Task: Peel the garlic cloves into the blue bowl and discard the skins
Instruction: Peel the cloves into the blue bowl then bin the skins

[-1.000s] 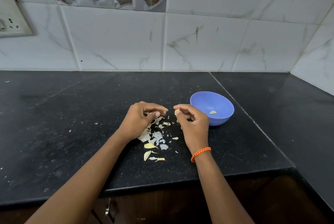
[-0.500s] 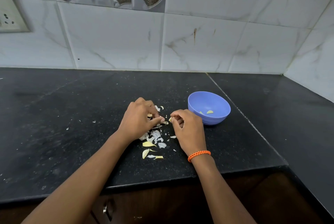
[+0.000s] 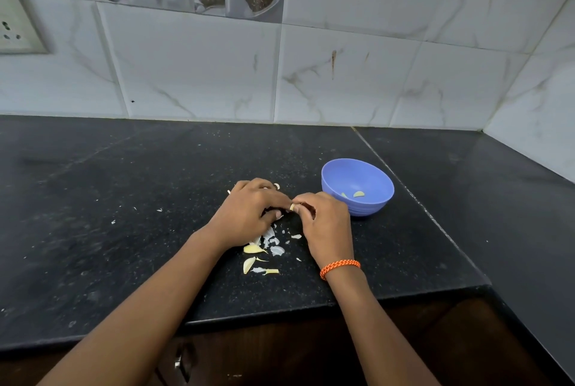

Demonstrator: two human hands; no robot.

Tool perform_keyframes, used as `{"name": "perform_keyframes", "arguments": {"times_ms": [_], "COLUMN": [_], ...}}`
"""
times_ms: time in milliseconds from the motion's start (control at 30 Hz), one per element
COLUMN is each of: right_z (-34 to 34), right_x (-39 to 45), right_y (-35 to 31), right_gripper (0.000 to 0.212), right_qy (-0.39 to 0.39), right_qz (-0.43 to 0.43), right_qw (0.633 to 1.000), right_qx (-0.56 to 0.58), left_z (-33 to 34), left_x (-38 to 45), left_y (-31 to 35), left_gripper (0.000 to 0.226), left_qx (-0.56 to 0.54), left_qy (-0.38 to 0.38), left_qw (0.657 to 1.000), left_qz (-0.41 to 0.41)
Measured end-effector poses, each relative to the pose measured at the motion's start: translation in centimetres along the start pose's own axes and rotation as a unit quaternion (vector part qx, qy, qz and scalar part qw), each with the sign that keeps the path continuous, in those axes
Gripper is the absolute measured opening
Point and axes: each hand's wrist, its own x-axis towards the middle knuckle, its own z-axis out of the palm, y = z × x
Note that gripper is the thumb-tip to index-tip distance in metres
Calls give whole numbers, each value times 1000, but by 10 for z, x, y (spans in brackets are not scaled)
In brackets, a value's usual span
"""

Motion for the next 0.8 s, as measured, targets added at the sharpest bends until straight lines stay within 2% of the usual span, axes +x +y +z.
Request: {"name": "perform_keyframes", "arguments": {"times_ms": [133, 300, 400, 467, 567, 633, 667, 733, 800], "right_z": [2, 3, -4, -14, -31, -32, -27, -9, -3], "right_x": [-1, -2, 6, 15, 35, 36, 31, 16, 10], "right_y": [-3, -8, -12, -17, -21, -21, -20, -13, -6], "right_gripper": [14, 13, 14, 11, 13, 15, 17, 21, 20], "right_qy": [-25, -93, -105, -84, -1, 24, -3, -112, -157], "right_qz": [-24, -97, -120, -133, -145, -145, -143, -138, -127], "right_qw": [999, 988, 982, 983, 987, 987, 986, 973, 968], "right_qx": [-30, -82, -97, -89, -68, -68, -87, -149, -146], "left_z": [-2, -4, -6, -7, -7, -7, -7, -8, -8], "left_x": [-1, -2, -1, -1, 0, -1, -1, 0, 0], "left_y": [-5, -7, -8, -8, -9, -10, -10, -8, -5], "left_gripper": [15, 19, 21, 23, 46, 53, 49, 36, 27], "left_qx": [33, -6, -18, -22, -36, -39, -43, -56, -83], "left_qy": [39, 77, 104, 115, 133, 136, 134, 130, 120], "left_qw": [999, 996, 993, 992, 990, 989, 989, 988, 988], "left_qz": [-17, -38, -49, -47, -34, -39, -44, -54, -57]}}
